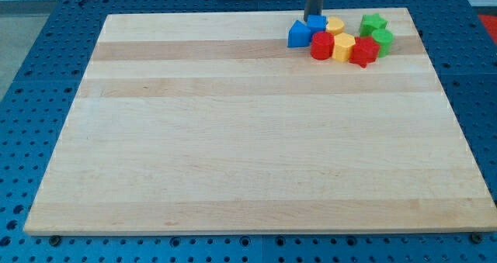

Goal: Push the yellow hexagon towards down

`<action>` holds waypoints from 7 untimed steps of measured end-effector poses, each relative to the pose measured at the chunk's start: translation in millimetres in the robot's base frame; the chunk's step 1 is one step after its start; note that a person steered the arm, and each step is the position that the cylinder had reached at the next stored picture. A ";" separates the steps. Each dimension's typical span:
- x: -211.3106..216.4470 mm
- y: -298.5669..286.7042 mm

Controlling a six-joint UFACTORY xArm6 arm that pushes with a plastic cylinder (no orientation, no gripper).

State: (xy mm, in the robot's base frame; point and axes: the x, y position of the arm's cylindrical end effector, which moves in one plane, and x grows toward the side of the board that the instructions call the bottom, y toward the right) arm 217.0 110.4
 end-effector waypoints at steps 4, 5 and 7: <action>92.1 32.5; 115.2 32.5; 162.1 23.7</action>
State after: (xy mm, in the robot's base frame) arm 379.2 134.1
